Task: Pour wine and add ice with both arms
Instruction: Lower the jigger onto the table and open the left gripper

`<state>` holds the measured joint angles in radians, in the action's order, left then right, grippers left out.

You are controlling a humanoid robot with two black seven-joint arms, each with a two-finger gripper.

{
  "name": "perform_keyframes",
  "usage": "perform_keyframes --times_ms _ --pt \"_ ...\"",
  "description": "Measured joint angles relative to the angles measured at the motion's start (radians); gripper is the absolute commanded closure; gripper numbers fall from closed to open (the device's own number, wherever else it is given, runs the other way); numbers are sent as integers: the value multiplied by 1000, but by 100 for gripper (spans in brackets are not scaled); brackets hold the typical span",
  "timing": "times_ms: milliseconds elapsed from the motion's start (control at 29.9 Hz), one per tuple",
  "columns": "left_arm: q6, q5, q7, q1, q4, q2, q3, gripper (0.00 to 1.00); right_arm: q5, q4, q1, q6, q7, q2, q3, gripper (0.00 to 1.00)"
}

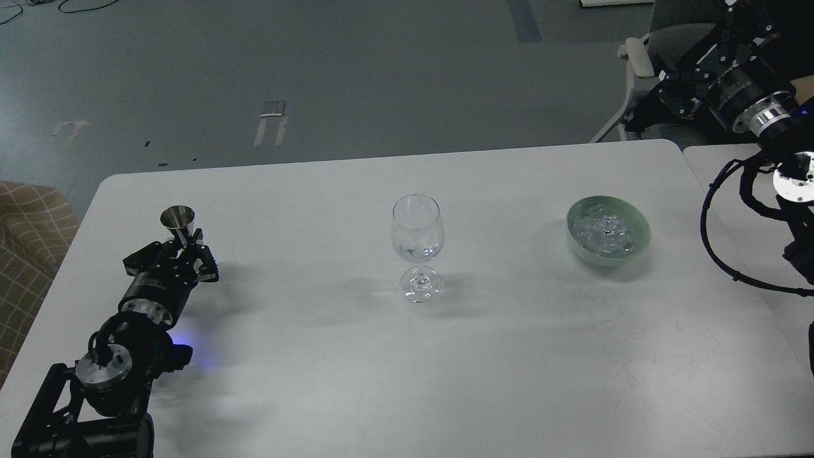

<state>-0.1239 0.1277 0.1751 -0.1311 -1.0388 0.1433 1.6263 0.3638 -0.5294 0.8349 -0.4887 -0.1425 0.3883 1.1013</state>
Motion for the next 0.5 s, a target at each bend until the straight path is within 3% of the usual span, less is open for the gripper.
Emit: perform_keyframes --times_ms 401,501 --pt "-2 3 -28 -4 38 -2 3 100 0 0 -1 0 0 3 0 0" --pt "-2 3 -28 -9 49 -1 3 96 0 0 -1 0 0 3 1 0"
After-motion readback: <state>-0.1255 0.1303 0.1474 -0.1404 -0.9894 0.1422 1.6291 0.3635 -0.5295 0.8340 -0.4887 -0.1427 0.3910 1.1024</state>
